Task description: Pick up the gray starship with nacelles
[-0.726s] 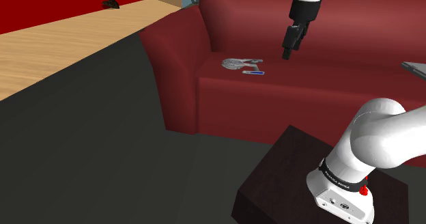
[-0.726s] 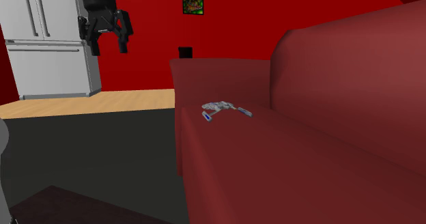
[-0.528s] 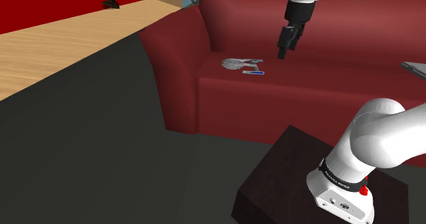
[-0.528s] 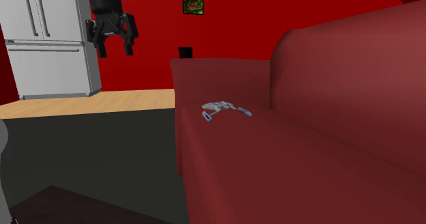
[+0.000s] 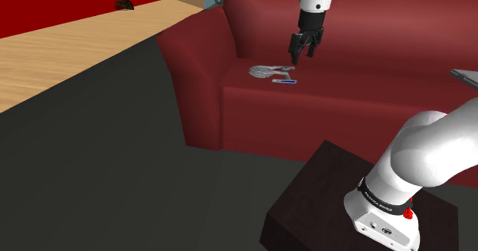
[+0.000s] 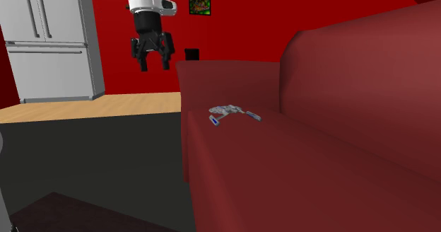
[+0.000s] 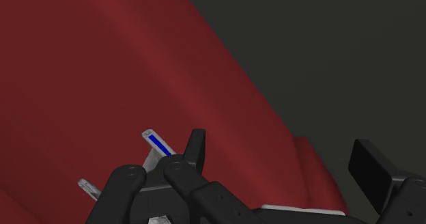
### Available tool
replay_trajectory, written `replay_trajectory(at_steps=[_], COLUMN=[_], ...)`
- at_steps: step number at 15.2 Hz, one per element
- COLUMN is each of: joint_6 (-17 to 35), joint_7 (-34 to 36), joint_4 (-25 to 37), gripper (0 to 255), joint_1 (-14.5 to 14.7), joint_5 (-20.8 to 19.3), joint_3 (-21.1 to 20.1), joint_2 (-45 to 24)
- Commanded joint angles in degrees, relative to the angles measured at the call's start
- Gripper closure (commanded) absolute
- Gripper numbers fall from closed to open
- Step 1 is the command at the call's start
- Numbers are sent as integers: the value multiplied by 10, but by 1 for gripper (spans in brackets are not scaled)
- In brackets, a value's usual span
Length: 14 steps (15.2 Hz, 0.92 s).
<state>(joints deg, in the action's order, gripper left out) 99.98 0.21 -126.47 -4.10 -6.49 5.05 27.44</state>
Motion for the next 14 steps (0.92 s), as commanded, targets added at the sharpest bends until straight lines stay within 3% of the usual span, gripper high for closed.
replay_trajectory(at_steps=[1,14], joint_6=[26,110], joint_7=[14,78], joint_4=[11,185], gripper=[0,0], joint_1=[-9,-59], joint_5=[-1,22], joint_3=[7,62], joint_2=[-36,-290])
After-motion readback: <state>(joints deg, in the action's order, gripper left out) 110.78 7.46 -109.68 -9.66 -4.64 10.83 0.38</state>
